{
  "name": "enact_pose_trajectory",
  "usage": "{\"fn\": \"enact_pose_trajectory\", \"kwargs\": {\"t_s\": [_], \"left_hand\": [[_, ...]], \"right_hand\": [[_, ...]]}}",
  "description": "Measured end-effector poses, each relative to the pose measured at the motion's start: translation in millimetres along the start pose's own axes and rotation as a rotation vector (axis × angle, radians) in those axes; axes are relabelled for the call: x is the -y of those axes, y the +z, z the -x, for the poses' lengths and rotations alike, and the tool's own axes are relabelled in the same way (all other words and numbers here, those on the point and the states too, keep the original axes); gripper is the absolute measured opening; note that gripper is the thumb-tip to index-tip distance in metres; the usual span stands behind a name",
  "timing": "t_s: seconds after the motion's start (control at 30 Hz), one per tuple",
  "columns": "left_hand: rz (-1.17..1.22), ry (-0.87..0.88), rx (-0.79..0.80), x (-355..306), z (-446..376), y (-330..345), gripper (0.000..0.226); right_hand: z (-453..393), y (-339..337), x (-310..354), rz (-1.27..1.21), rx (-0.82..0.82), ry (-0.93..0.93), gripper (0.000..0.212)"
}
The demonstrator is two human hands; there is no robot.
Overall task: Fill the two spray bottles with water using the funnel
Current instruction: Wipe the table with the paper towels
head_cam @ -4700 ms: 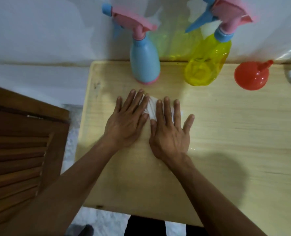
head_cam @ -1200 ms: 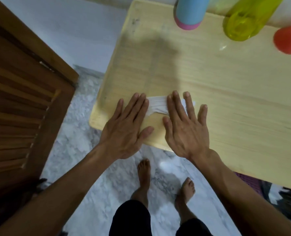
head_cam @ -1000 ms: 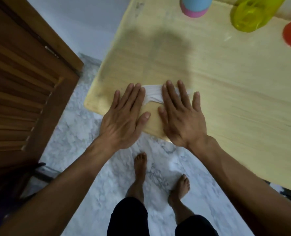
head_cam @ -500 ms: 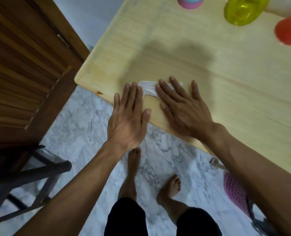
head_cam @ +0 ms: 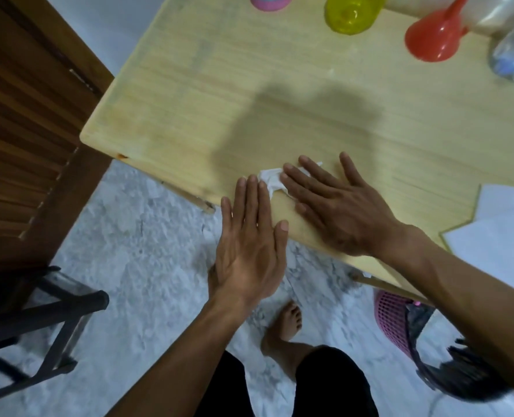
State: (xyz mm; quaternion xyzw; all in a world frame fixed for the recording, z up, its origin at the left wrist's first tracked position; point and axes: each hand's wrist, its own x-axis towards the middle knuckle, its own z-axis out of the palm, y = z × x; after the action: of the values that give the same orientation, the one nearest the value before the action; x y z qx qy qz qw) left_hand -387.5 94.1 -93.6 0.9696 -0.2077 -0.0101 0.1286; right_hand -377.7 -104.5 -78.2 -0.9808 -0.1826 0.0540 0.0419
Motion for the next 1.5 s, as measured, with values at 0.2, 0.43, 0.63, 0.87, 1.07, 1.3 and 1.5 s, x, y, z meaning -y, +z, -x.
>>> {"fn": "enact_pose_trajectory", "kwargs": {"t_s": [0.2,0.43,0.63,0.87,1.07,1.3,1.5], "left_hand": [[-0.029,0.089,-0.011,-49.1,15.5,12.1,0.064],[-0.020,0.190,0.023,-84.5,22.8,19.4,0.063],[0.010,0.303,0.049,-101.2,29.8,23.5,0.061],[0.039,0.416,0.039,-107.6,37.8,27.8,0.058],[0.047,0.562,-0.084,-93.5,37.5,34.3,0.047],[0.218,0.638,-0.278,-79.7,27.2,42.6,0.027],[0.298,0.590,-0.226,-76.2,27.4,22.5,0.020]], "right_hand": [[59.4,-0.6,-20.7,0.061,-0.007,0.045,0.056],[115.4,8.2,-20.0,0.114,-0.101,0.162,0.054],[147.5,12.7,-2.8,0.194,-0.220,0.267,0.053],[170.0,18.5,21.4,0.168,-0.303,0.374,0.055],[183.3,26.5,29.9,0.134,-0.305,0.415,0.064],[183.0,34.7,37.3,0.021,-0.415,0.479,0.044],[182.9,22.5,53.4,-0.252,-0.560,0.669,0.026]]}}
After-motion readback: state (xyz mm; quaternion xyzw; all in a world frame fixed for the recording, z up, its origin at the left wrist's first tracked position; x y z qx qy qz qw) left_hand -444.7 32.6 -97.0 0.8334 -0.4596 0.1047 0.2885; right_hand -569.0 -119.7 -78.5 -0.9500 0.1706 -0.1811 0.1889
